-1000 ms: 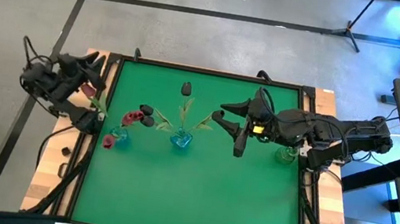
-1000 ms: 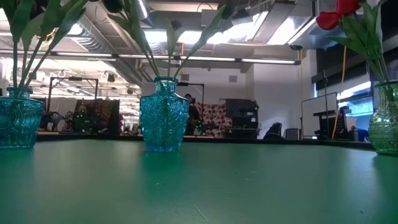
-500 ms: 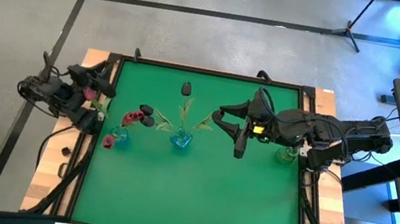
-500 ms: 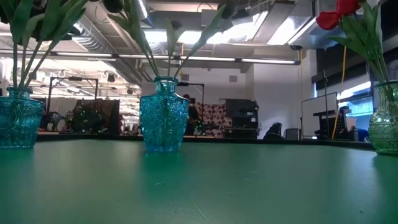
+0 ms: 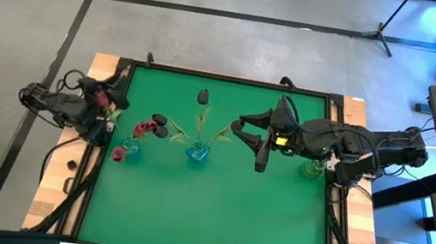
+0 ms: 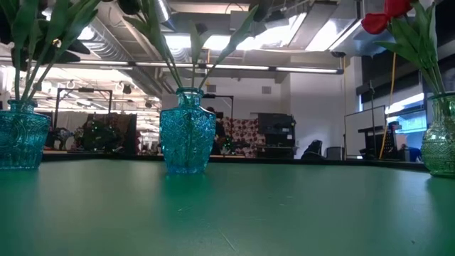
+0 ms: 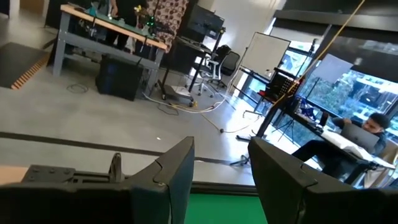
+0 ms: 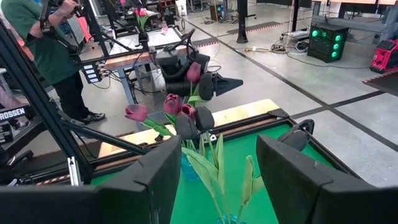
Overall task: Sort flowers into vase by color
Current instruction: Return to Home Position
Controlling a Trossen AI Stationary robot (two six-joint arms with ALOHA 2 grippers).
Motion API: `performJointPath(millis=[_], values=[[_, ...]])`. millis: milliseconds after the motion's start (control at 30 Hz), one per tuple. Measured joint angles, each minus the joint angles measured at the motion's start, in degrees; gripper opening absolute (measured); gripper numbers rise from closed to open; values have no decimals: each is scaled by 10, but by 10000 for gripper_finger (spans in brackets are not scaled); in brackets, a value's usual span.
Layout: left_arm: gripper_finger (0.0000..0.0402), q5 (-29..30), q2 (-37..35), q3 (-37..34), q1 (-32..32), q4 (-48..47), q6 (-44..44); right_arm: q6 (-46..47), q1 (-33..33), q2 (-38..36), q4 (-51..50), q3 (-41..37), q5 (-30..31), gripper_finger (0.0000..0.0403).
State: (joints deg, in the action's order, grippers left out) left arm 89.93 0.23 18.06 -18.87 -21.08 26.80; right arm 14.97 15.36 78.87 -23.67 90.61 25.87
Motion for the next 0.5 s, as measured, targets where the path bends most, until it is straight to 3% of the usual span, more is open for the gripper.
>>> performJointPath(millis=[233,500], values=[[151,2,0,-7,0,-41,76,0,0,0,-1,0,0,209],[151,0,1,-107,0,-39,219,0,0,0,-1,0,0,209]])
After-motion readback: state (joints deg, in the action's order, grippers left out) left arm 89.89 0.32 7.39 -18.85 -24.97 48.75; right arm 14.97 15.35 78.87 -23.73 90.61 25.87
